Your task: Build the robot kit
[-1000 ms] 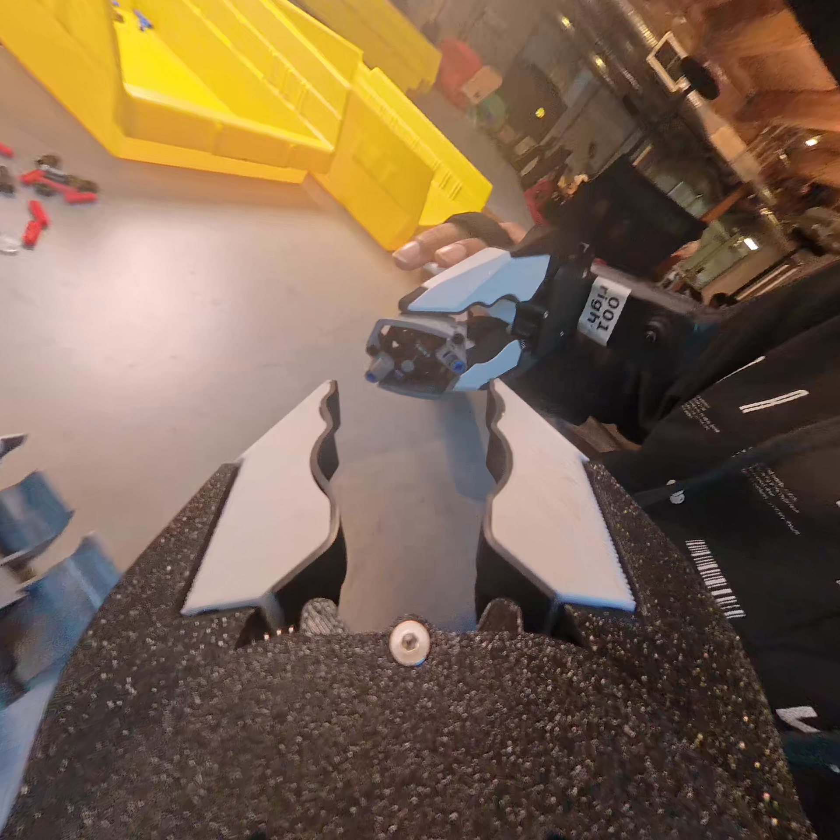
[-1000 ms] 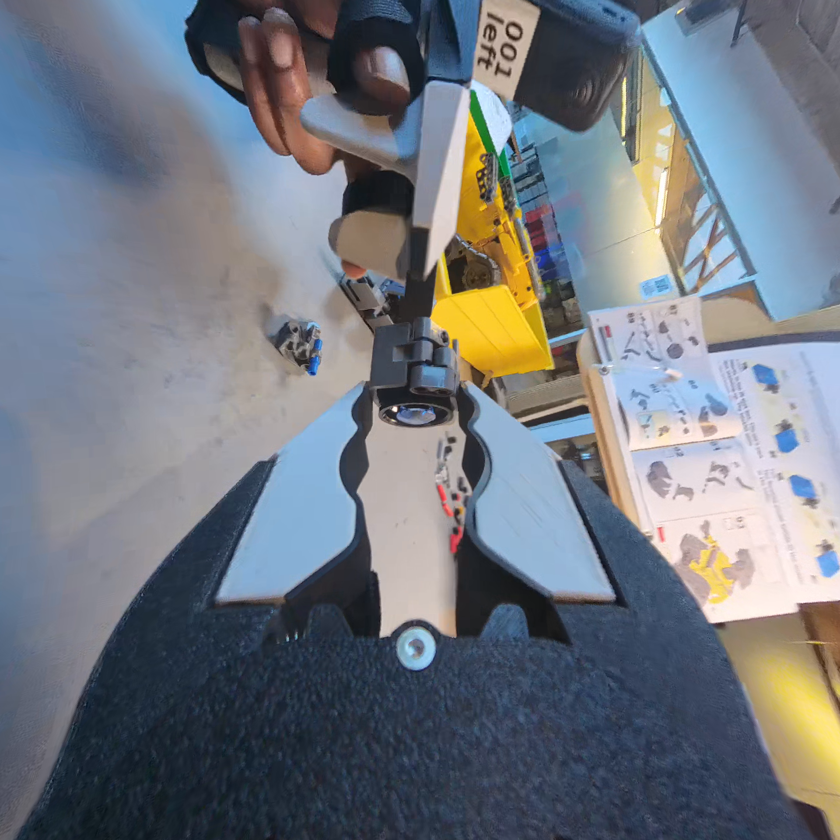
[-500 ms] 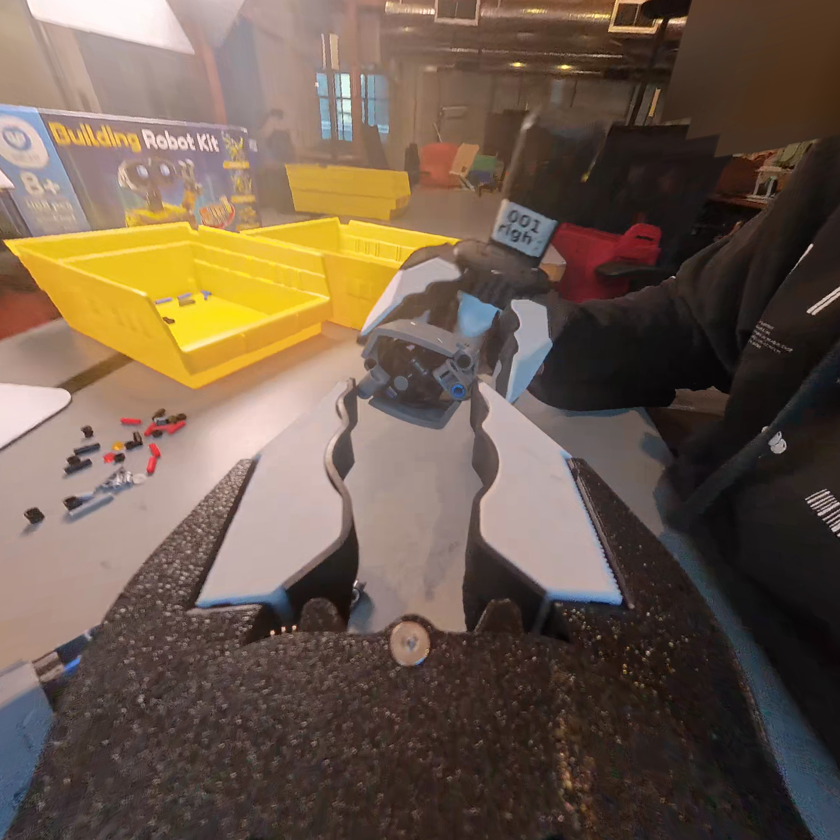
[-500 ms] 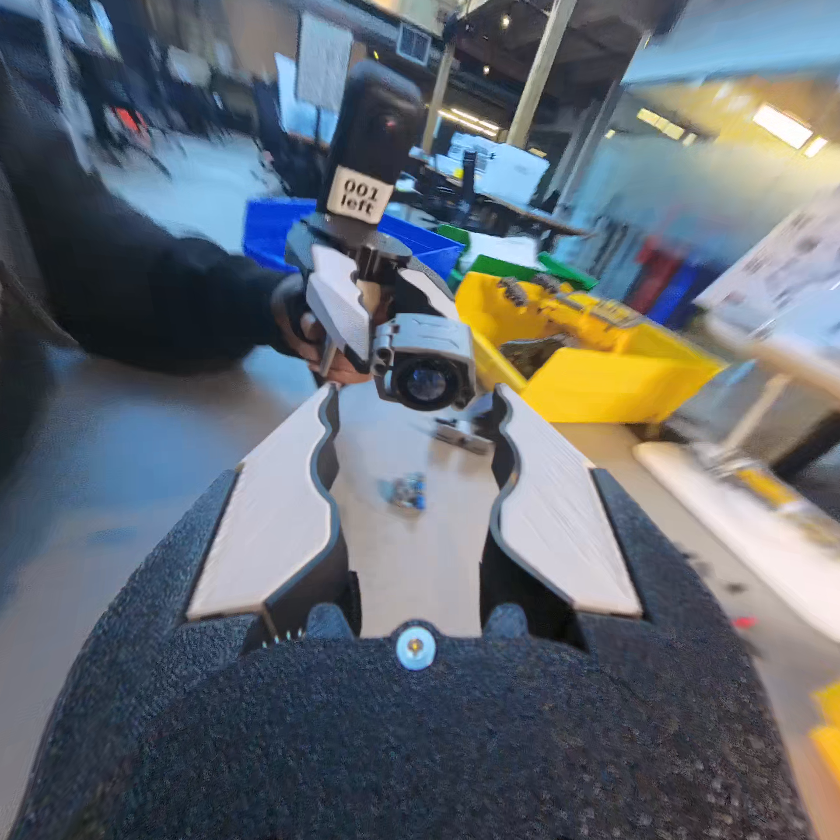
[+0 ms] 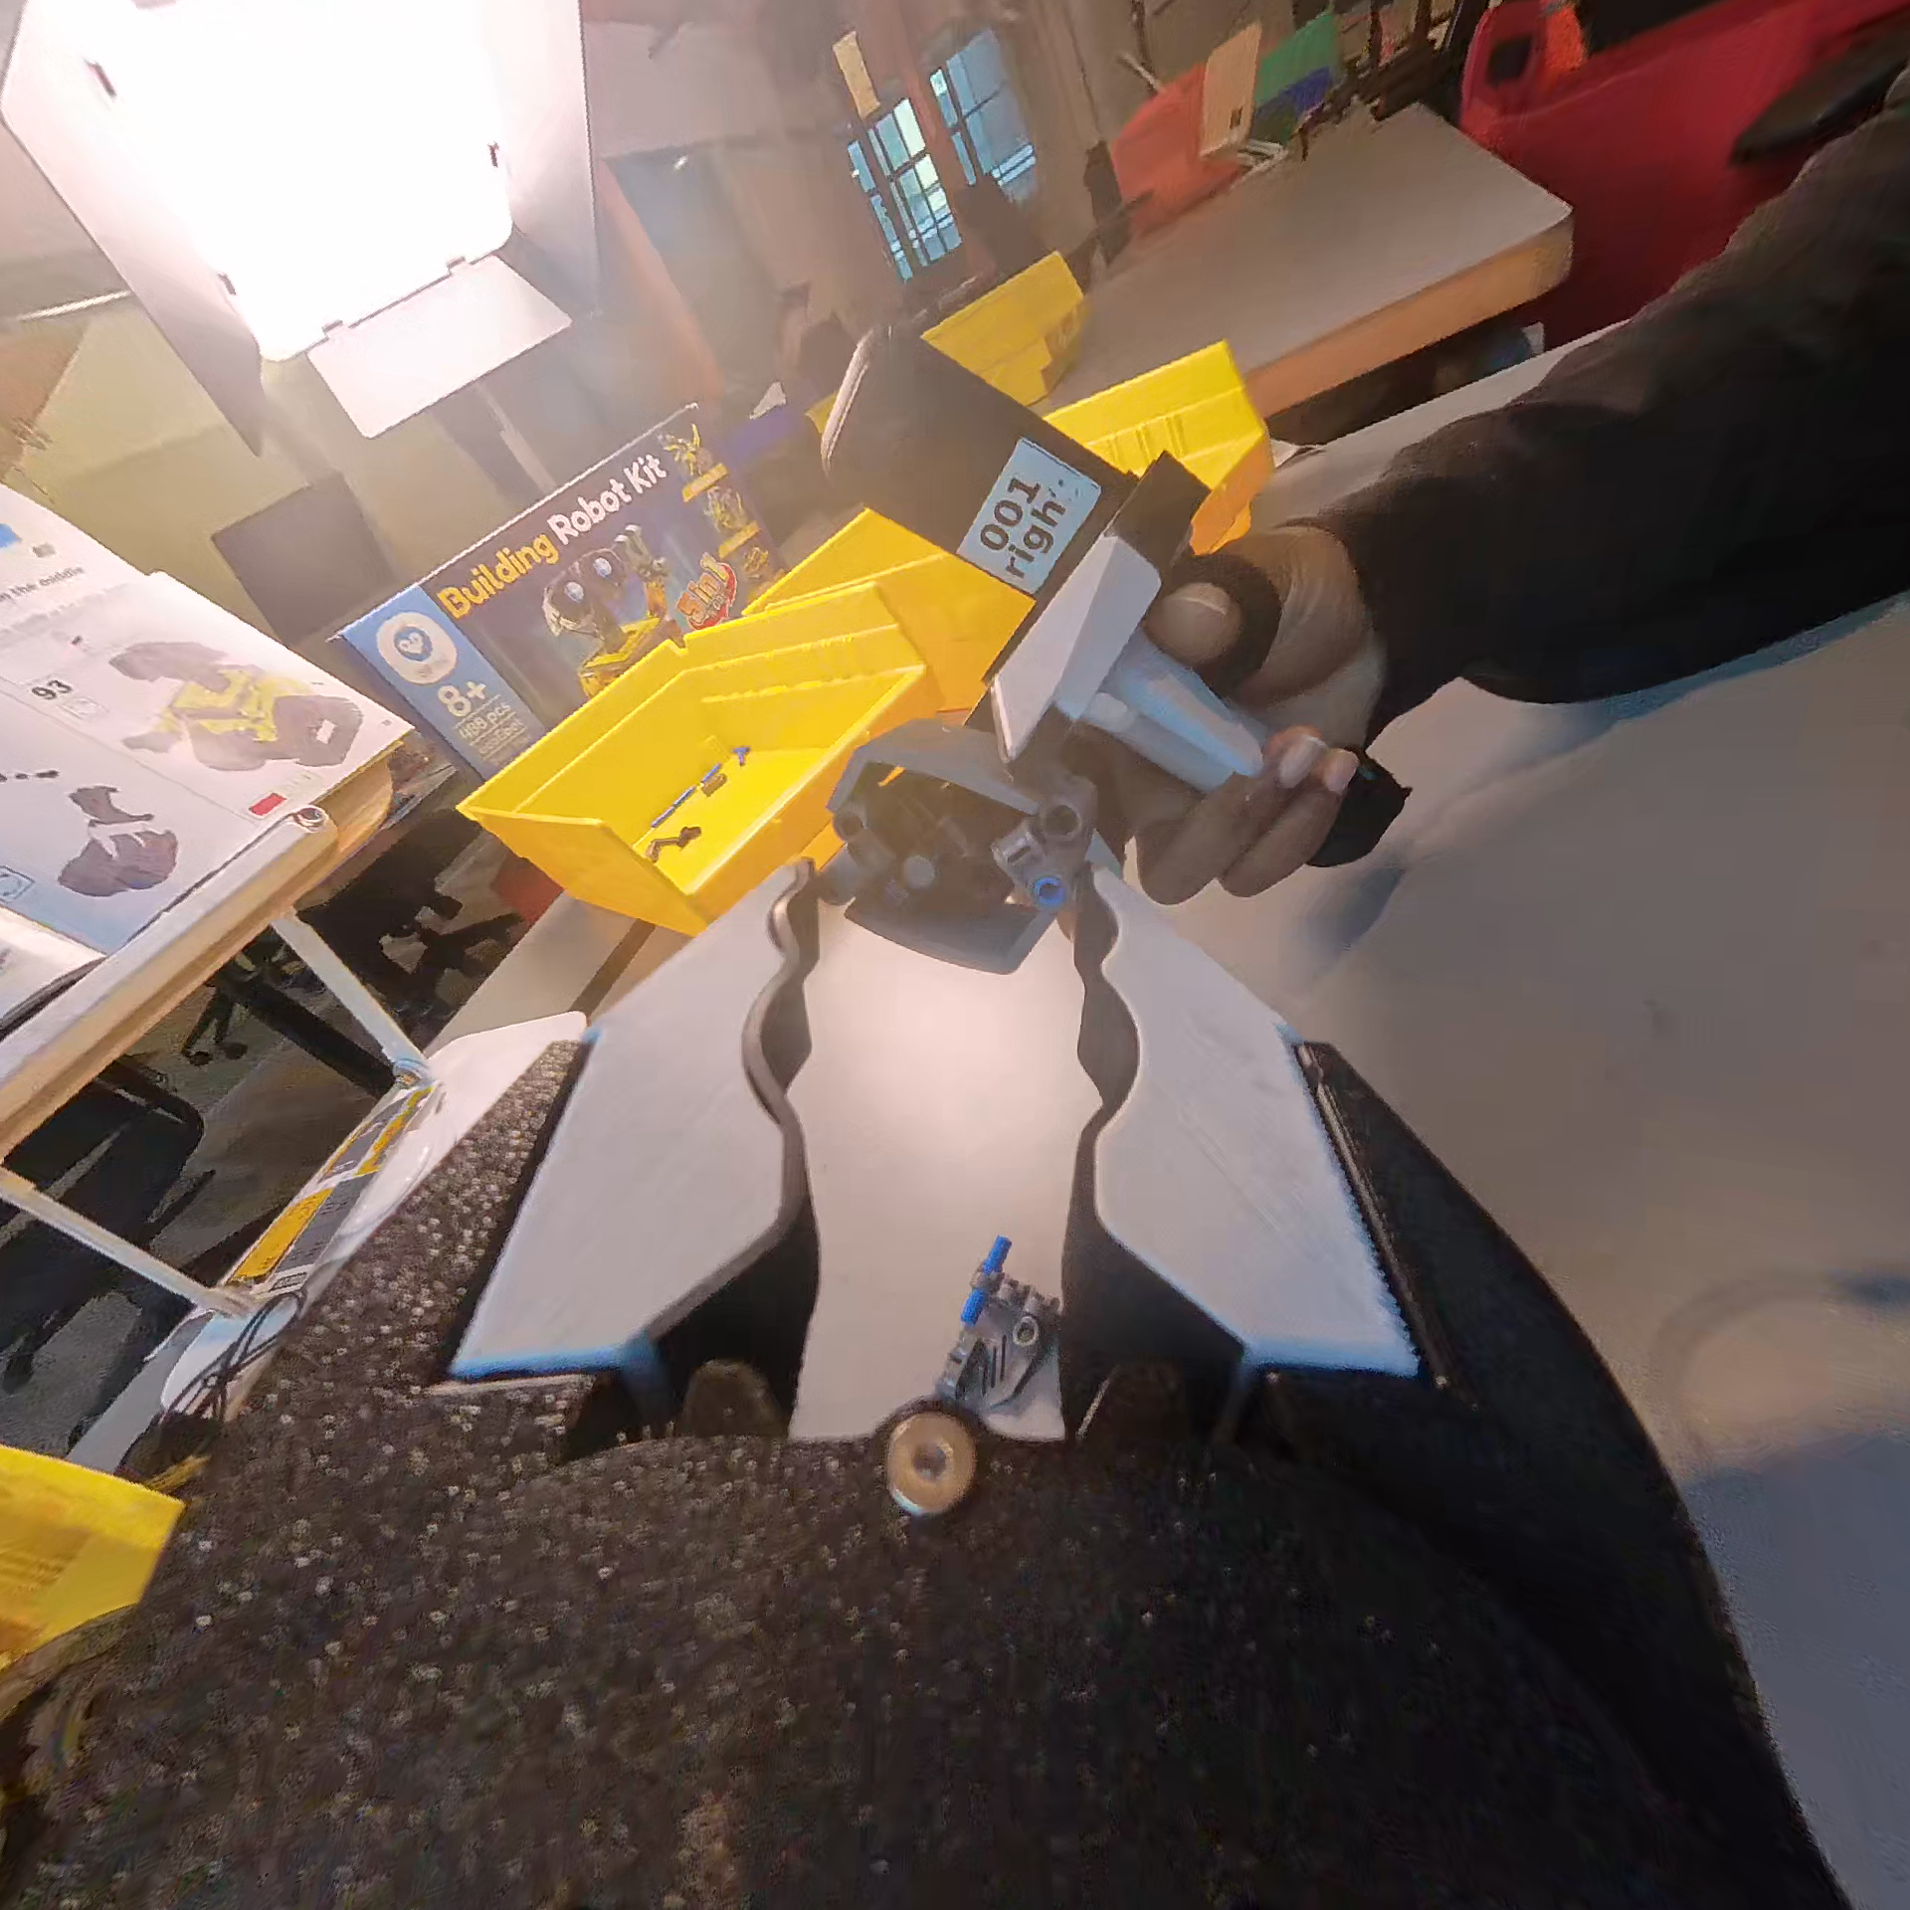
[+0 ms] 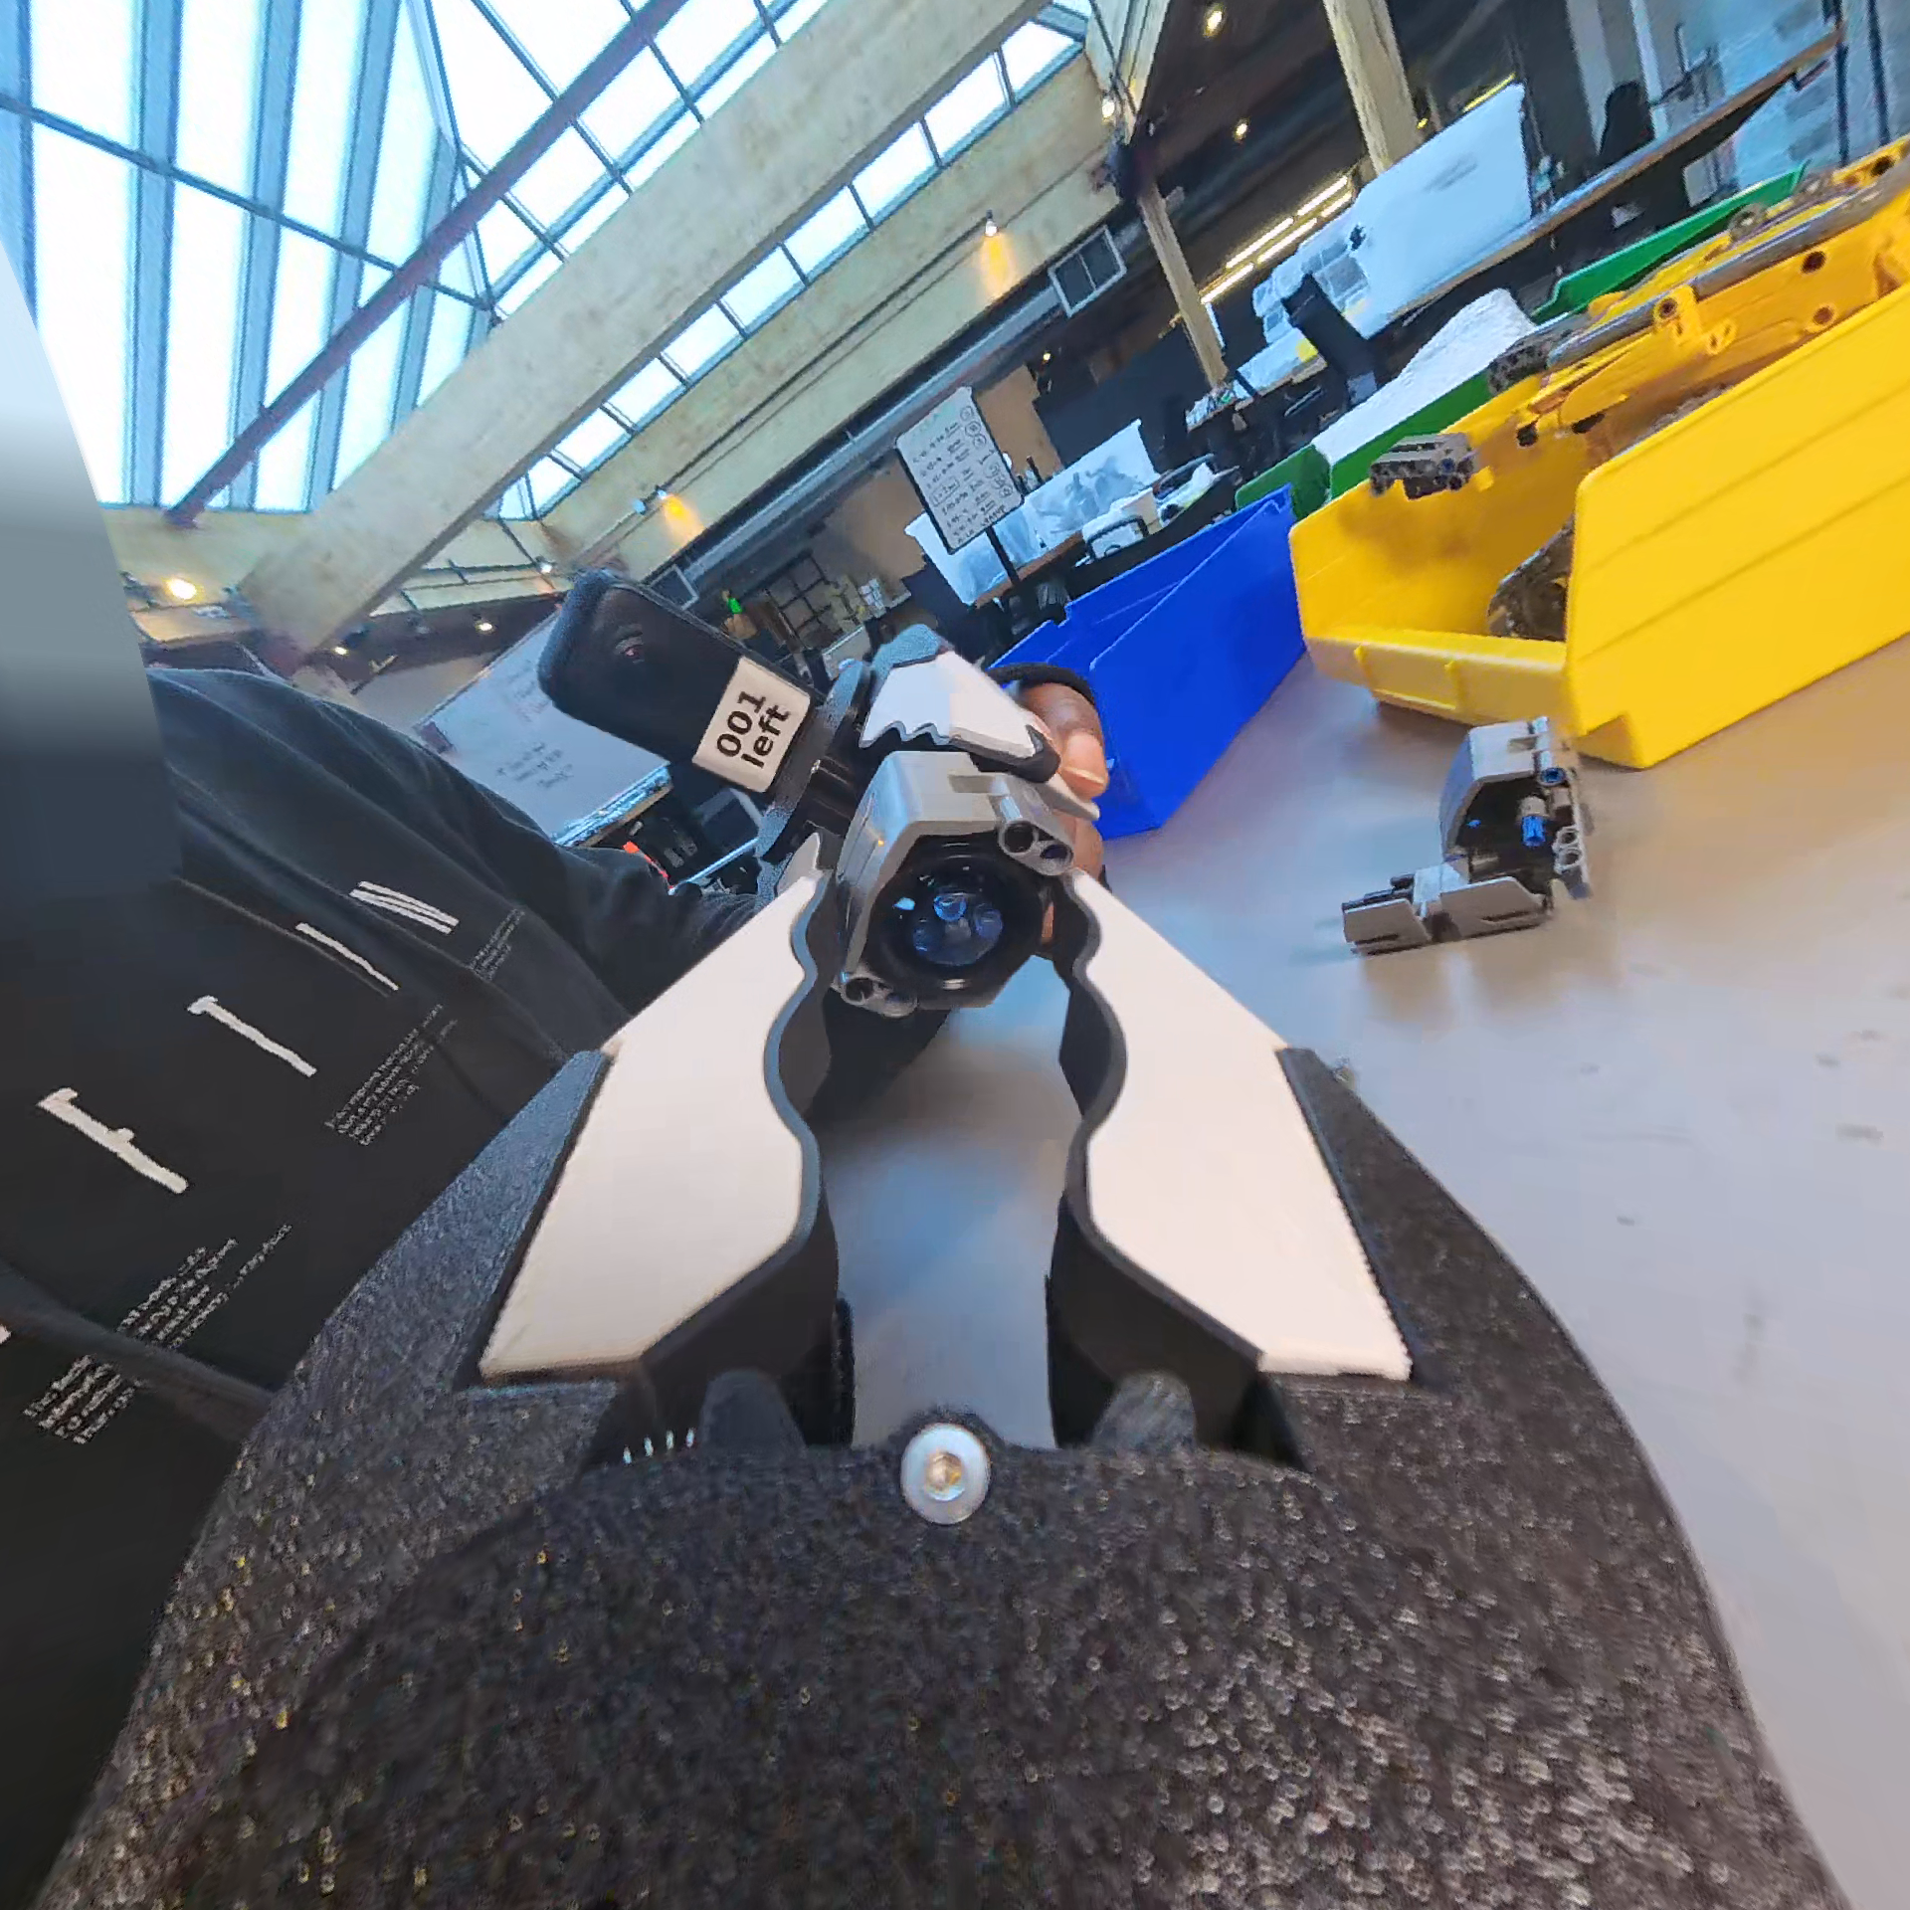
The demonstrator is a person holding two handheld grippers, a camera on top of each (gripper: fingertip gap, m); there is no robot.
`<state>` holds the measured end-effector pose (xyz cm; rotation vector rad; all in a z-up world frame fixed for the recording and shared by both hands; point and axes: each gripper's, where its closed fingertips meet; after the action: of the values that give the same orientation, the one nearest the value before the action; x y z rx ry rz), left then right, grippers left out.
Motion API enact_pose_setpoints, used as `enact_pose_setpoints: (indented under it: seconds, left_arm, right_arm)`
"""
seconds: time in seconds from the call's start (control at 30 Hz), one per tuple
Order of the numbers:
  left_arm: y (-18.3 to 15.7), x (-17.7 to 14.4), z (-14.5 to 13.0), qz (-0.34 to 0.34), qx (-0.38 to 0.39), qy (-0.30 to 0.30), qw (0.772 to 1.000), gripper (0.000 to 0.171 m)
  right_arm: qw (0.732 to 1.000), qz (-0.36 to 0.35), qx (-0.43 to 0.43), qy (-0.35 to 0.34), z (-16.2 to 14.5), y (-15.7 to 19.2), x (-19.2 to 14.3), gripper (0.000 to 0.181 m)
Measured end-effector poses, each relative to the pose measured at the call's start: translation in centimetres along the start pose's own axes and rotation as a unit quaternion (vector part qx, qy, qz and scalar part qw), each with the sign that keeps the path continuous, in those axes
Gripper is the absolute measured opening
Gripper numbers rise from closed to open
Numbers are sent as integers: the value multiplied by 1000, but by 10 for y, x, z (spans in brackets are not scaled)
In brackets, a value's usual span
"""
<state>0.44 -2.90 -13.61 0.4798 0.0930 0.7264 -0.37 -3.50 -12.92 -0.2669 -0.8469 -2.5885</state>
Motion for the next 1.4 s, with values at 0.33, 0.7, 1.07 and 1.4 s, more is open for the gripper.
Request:
enact_pose_setpoints:
  seconds: [0.33, 0.7, 1.07, 1.4]
  left_arm:
    - [-1, -4, 16, -39, -189, -57, 980, 41]
    - [-12, 0, 26, -70, -255, -74, 962, 38]
    - [-14, -1, 11, -77, -243, -52, 965, 33]
    - [1, -14, -30, -63, -231, 47, 970, 34]
  right_arm:
    - [995, 78, -34, -46, 15, 14, -9, 38]
    - [991, 92, -76, -55, 15, 19, -8, 38]
    - [994, 62, -86, -6, 3, 9, -7, 40]
    - [997, 47, -66, 4, 7, 1, -14, 37]
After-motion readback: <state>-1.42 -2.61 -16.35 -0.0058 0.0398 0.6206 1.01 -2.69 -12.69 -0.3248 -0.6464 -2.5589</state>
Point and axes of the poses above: each gripper's, where its closed fingertips meet, x out along the fingers, z out of its top, y = z × x across the jaws, and after that the axes turned 12 degrees about -y, right-handed
